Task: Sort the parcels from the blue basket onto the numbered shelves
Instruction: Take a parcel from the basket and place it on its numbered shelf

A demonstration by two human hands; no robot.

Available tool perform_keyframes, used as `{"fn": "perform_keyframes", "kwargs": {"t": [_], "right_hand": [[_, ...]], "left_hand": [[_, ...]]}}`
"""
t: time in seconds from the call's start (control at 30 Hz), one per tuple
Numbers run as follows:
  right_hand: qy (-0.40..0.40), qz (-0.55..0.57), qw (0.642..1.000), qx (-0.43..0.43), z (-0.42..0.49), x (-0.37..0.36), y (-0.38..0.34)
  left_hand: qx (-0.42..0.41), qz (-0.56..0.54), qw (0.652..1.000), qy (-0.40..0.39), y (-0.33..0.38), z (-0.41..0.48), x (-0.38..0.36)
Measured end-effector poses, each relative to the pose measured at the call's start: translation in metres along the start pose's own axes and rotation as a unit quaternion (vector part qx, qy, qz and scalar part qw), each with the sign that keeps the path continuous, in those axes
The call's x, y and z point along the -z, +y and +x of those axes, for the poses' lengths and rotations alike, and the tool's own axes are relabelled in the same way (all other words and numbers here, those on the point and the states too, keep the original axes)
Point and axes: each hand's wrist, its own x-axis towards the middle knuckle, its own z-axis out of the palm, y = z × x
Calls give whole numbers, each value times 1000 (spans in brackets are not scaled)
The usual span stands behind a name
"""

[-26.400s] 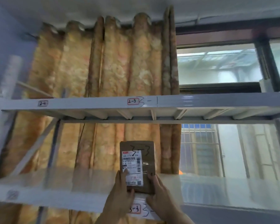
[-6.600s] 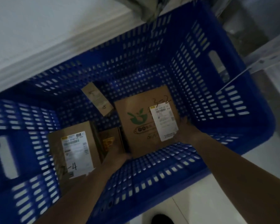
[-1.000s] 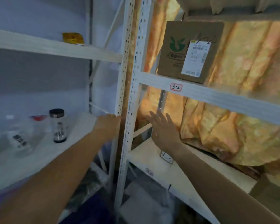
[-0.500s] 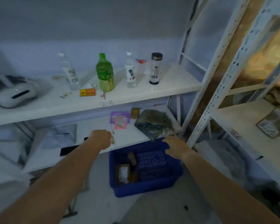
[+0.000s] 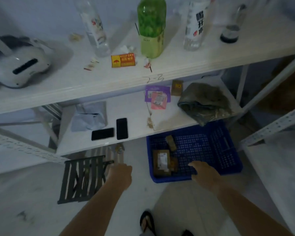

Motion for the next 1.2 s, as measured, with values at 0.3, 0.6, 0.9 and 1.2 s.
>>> {"fn": "perform_keyframes", "kwargs": {"t": [0.3, 0.6, 0.9, 1.2], "right_hand": [[-48, -26, 998, -19, 141, -78, 55], [-63, -22, 998, 11, 321, -172, 102], [-168, -2, 985, -36, 446, -252, 122], [-186, 278, 939, -79, 483, -300, 132]], "left_hand": [[-55, -121, 991, 2, 77, 147, -87], [2, -282, 959, -27, 135, 341, -198], [69, -414, 908, -17, 149, 477, -293], [0, -487, 868, 100, 171, 492, -314]]}}
